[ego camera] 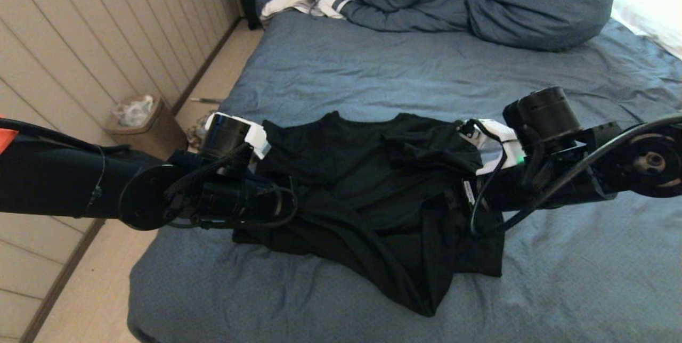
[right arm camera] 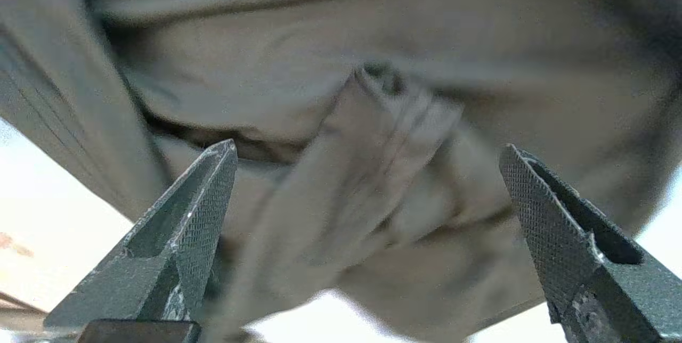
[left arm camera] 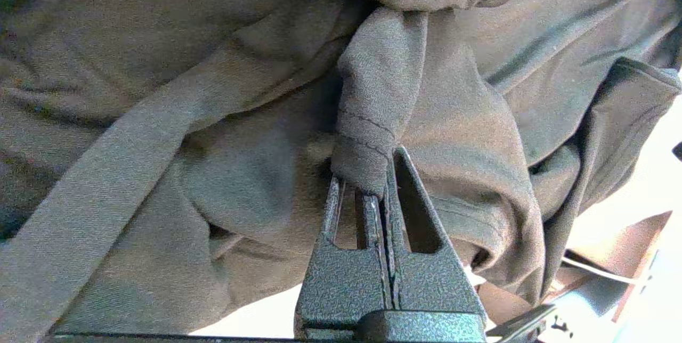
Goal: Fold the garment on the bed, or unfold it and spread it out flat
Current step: Fold the black T-shirt
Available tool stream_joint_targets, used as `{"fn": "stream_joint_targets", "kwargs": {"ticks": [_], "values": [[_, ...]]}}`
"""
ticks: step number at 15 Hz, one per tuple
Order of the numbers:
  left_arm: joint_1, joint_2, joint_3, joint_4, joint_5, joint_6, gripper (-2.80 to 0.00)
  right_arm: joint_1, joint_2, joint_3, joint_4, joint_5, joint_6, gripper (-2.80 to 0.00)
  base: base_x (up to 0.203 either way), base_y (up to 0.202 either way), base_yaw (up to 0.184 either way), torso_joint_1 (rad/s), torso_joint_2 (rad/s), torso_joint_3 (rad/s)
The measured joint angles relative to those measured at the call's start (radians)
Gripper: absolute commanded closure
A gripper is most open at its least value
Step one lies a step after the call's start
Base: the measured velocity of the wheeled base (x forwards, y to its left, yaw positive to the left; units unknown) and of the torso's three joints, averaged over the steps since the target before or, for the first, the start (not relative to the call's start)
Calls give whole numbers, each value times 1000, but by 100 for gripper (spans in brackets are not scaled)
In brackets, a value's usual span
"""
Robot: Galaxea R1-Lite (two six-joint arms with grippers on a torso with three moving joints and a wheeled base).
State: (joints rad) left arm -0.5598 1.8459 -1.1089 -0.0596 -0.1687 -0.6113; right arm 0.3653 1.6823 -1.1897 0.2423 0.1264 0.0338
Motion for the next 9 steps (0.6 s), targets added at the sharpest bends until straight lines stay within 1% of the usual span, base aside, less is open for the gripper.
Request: {"fn": "stream_joint_targets", "kwargs": {"ticks": [1, 2, 3, 7, 9], "values": [[0, -1, 1, 0, 0, 0, 0, -8, 1, -6, 0, 3, -83, -280, 0, 0, 0, 0, 0, 0], [0, -2, 3, 0, -1, 0, 0, -14, 5, -7, 0, 4, -142, -280, 0, 0, 0, 0, 0, 0], [0, -2, 4, 0, -1, 0, 0, -15, 9, -4, 0, 10, -163, -280, 0, 0, 0, 0, 0, 0], [-1, 1, 5, 0, -1, 0, 0, -10, 26, 4, 0, 53, -157, -280, 0, 0, 0, 0, 0, 0], [-1, 2, 5, 0, 0, 0, 0, -7, 30, 5, 0, 91, -152, -280, 0, 0, 0, 0, 0, 0]]}}
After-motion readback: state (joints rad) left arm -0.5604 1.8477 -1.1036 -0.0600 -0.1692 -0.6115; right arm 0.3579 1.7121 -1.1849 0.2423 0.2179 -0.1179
